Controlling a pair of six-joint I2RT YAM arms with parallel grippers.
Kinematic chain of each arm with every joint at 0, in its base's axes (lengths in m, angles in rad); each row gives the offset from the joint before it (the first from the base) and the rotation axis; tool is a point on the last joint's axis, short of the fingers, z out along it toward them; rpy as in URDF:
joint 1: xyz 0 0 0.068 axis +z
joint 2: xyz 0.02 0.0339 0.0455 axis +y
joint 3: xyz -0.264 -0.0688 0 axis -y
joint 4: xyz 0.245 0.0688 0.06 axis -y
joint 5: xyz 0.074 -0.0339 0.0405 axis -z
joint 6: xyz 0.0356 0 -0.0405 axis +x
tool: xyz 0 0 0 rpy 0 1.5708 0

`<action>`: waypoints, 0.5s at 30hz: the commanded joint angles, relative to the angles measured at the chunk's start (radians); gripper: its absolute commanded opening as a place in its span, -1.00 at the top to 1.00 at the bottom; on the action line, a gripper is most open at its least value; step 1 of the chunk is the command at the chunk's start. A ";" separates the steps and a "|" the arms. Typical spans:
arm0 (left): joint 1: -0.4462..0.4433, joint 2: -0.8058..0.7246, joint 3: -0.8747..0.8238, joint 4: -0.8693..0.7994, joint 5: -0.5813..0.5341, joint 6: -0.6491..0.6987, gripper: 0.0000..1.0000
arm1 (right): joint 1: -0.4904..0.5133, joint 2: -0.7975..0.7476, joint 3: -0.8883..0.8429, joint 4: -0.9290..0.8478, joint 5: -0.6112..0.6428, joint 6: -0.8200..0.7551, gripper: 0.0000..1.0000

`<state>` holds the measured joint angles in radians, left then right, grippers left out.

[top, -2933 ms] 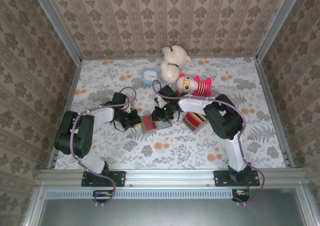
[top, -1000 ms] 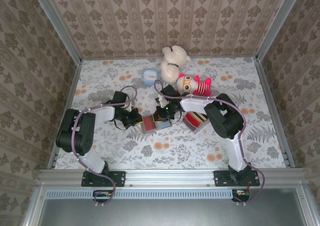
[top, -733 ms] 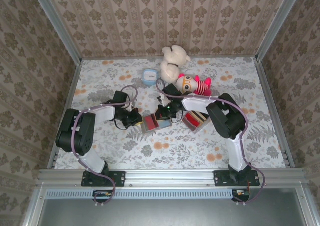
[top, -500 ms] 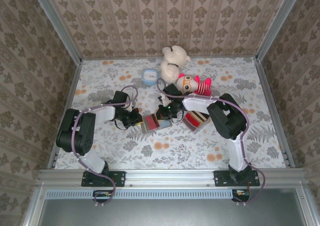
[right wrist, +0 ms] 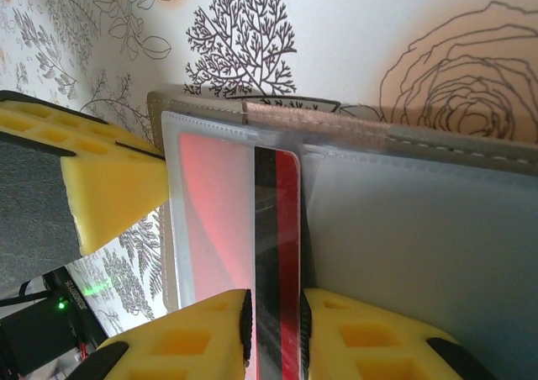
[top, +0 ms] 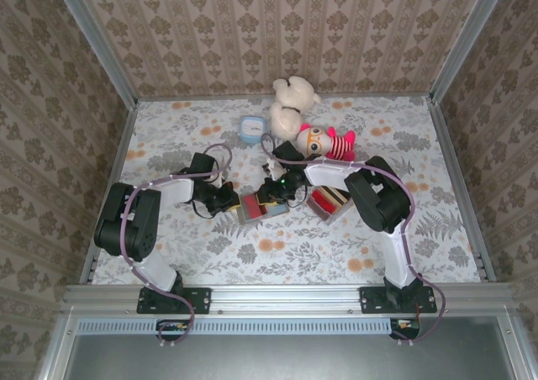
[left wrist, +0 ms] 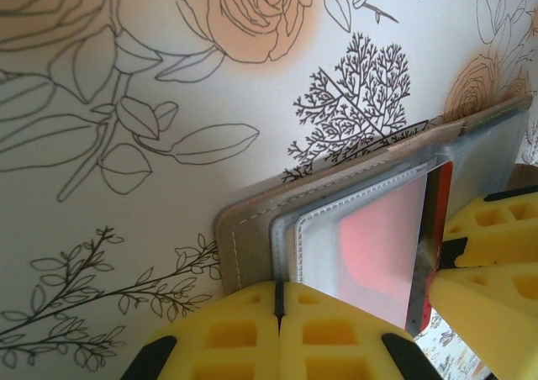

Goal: Take the credit cards out of the card holder

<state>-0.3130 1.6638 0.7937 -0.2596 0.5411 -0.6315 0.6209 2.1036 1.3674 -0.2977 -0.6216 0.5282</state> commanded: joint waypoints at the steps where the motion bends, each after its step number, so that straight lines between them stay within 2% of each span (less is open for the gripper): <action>1: -0.001 0.050 -0.008 -0.100 -0.092 0.023 1.00 | 0.008 0.031 0.031 -0.026 -0.036 -0.016 0.50; 7: -0.003 0.046 -0.008 -0.104 -0.095 0.023 1.00 | 0.010 0.048 0.041 -0.014 -0.059 -0.013 0.52; 15: -0.001 0.035 0.000 -0.115 -0.103 0.025 1.00 | -0.007 -0.003 0.010 -0.017 0.012 -0.019 0.99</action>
<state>-0.3138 1.6691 0.8062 -0.2794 0.5350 -0.6315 0.6193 2.1265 1.3849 -0.2981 -0.6468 0.5236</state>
